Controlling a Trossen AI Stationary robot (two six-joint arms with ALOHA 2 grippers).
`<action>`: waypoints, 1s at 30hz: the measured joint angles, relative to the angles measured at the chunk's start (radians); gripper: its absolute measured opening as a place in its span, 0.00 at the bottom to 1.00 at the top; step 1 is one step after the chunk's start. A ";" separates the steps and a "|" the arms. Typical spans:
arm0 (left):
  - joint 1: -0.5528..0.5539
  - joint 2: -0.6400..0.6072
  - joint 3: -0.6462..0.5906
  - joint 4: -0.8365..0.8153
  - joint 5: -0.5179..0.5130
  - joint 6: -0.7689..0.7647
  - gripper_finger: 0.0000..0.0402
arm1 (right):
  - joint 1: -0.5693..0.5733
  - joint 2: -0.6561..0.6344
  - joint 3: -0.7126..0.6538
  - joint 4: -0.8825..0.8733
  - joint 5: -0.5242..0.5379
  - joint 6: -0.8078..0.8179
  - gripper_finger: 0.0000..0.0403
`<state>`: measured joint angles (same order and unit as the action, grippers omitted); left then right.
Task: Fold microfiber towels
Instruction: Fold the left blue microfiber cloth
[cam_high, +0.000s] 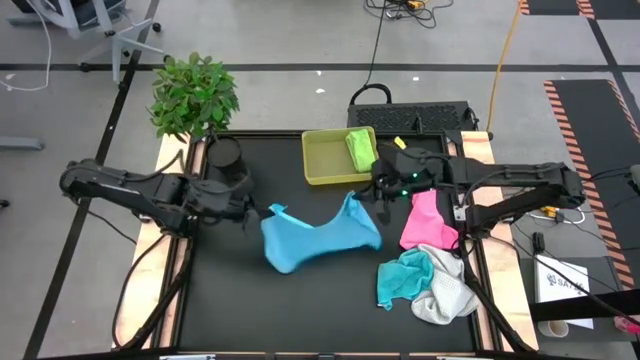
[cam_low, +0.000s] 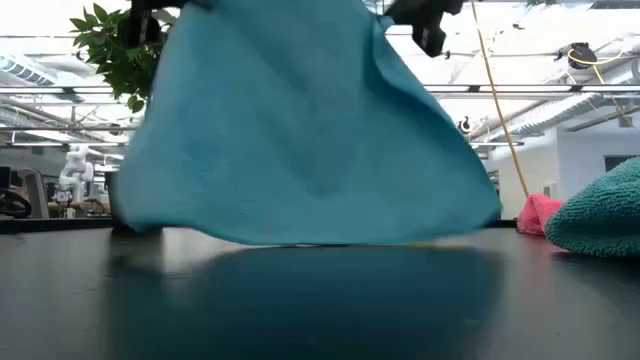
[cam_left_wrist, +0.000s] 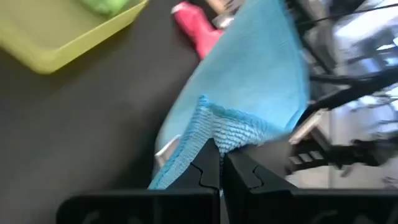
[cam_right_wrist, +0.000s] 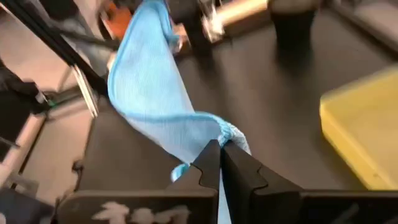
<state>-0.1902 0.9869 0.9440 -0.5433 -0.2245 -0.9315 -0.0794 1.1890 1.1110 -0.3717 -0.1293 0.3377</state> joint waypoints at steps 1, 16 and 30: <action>0.000 0.011 0.000 -0.030 -0.006 -0.020 0.01 | 0.001 0.003 0.000 -0.036 -0.005 0.011 0.00; 0.128 0.044 0.000 -0.143 -0.086 -0.003 0.01 | -0.089 0.006 -0.001 -0.143 0.003 -0.144 0.00; 0.338 -0.019 0.000 -0.035 -0.158 0.247 0.00 | -0.262 0.005 0.037 -0.098 0.104 -0.354 0.00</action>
<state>0.1481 0.9677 0.9440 -0.5782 -0.3820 -0.6845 -0.3412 1.1940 1.1477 -0.4700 -0.0248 -0.0159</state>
